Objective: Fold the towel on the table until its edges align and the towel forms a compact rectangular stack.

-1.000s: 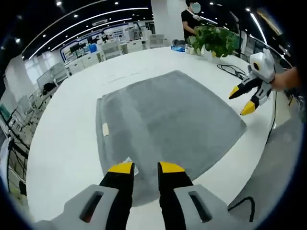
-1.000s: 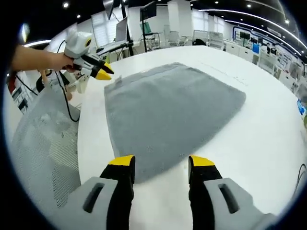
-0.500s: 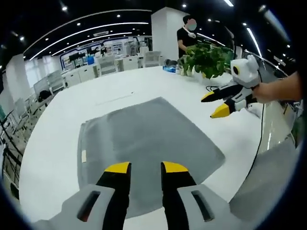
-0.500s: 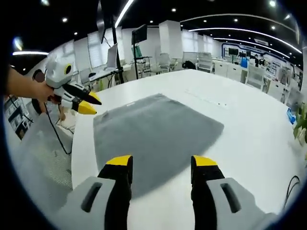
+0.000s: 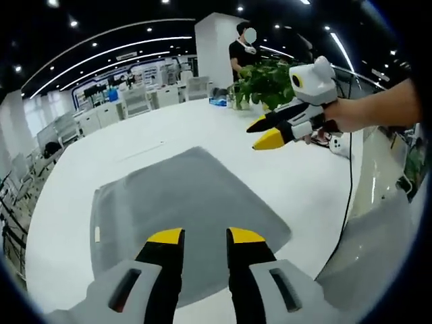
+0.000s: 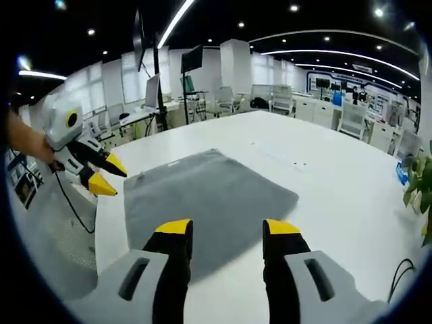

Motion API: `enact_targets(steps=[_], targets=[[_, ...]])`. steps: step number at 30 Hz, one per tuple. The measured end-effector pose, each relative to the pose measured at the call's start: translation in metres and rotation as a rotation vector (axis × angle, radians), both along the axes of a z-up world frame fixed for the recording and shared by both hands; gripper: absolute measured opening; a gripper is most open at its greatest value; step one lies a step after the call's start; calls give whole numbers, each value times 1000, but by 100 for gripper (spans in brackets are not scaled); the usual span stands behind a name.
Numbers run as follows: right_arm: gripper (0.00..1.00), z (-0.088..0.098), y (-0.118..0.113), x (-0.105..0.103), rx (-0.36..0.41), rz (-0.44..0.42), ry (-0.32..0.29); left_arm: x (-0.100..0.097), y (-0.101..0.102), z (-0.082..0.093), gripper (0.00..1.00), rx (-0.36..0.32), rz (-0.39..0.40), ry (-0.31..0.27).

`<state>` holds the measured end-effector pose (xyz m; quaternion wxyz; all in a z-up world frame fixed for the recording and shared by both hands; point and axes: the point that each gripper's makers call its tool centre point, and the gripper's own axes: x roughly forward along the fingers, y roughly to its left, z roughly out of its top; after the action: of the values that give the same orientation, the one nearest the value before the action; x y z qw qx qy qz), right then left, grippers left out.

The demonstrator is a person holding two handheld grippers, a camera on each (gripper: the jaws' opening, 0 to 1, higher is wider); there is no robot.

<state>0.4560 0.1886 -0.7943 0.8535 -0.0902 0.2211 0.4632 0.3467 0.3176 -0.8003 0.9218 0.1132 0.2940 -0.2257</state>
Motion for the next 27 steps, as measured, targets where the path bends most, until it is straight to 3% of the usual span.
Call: enact_targets(steps=[7, 27], targets=[[40, 10, 2, 9, 23, -32, -2, -7, -28, -4, 25, -10, -38, 4], [31, 4, -14, 49, 45, -182, 57, -3, -61, -36, 26, -27, -135, 33]])
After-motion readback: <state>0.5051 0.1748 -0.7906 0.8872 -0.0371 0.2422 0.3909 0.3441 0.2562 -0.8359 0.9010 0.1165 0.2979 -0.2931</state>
